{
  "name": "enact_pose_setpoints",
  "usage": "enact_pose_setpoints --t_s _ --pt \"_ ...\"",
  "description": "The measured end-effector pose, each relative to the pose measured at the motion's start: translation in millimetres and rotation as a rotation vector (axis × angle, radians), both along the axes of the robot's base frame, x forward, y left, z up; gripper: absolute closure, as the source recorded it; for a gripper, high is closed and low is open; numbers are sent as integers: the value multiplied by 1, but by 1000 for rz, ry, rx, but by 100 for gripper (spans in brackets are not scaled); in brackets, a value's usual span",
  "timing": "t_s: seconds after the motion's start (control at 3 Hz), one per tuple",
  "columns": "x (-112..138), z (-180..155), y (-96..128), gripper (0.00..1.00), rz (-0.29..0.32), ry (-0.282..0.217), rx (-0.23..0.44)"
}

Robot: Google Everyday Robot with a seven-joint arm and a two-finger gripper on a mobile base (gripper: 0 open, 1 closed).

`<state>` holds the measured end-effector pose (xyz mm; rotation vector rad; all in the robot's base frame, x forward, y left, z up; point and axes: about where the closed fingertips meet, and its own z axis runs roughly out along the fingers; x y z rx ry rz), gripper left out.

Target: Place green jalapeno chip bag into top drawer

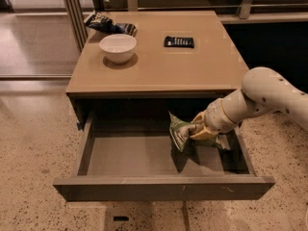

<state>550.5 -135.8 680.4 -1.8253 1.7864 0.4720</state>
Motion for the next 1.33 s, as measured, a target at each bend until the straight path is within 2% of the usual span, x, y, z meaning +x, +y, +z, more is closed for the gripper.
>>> enact_pose_setpoints --t_s 0.33,0.67,1.0,1.33 --pt "12 -18 -8 100 -47 -64 -5" --pt "24 -36 -13 100 -71 -75 24" --pt "32 -61 -15 100 -82 -37 72" --pt "33 -62 -15 85 -84 -31 79"
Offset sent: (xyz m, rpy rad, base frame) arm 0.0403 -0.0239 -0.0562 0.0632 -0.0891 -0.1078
